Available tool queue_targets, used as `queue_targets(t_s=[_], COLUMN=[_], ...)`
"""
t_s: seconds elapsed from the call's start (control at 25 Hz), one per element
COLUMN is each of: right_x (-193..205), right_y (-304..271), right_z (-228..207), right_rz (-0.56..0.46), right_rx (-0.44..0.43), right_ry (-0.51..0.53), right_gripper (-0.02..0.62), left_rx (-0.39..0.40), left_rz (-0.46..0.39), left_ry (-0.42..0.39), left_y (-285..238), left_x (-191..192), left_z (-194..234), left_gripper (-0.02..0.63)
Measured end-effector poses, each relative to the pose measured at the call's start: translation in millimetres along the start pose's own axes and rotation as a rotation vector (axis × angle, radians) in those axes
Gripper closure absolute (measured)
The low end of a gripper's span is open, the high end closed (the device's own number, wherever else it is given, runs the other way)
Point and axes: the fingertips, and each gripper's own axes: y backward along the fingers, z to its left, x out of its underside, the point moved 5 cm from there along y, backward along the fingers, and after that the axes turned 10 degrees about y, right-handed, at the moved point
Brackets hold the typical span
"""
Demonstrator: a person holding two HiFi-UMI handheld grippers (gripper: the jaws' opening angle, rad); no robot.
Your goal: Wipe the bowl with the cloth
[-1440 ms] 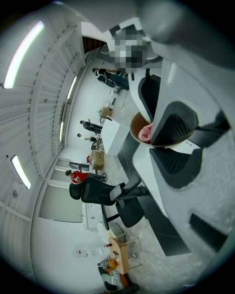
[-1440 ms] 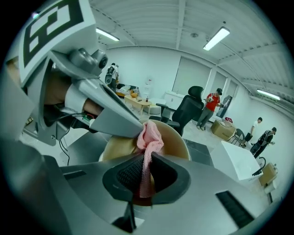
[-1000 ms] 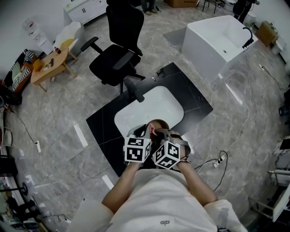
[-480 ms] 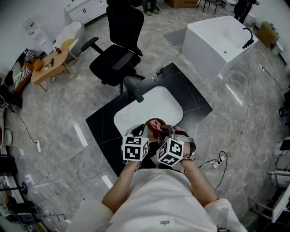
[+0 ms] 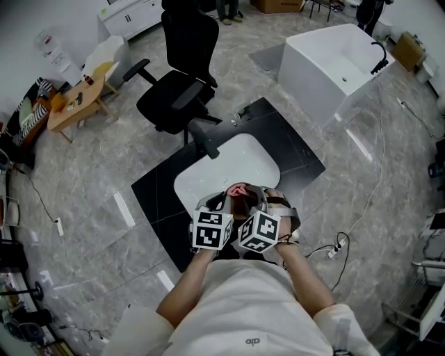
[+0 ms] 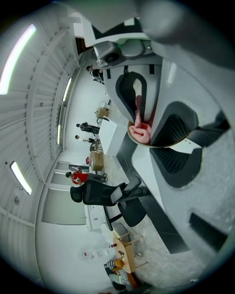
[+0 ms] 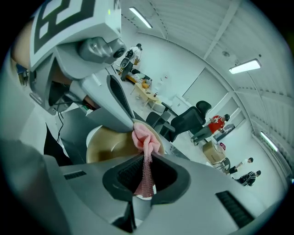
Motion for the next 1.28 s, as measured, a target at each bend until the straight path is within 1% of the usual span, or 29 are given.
queue_targets(t_s=[0.4,0.56,0.72,0.84,1.0,1.16,1.28], right_x=[-17,-14,-8,-3,1,-1,-5], right_y=[-7,-8,-7,-7,-6,-7,-7], right_z=[14,11,7,8,15,25,31], right_rz=[-0.023,-0.023,-0.002,0.021,0.032,0.029,0.026], right_rx=[-0.029,-0.016,0.008,0.016,-0.004,-0.033,-0.046], right_ry=[0.031,0.027,0.045,0.054,0.043,0.025,0.032], right_gripper=[0.566,0.566,0.566,0.566,0.566,0.566,0.566], left_rx=[0.027,0.027,0.023,0.013,0.002,0.002,0.004], left_rz=[-0.006,0.001,0.007,-0.005,-0.028,-0.032,-0.031], left_ry=[-0.004,-0.004,-0.007,0.001,0.017,0.014,0.014], left_y=[0,0,0,0,4,3,3], left_x=[-2,-1,-1,-2,-8,-13,-13], left_z=[-2,0,2,7,16,18,18], left_gripper=[0.581,0.581,0.581,0.581,0.58,0.58,0.58])
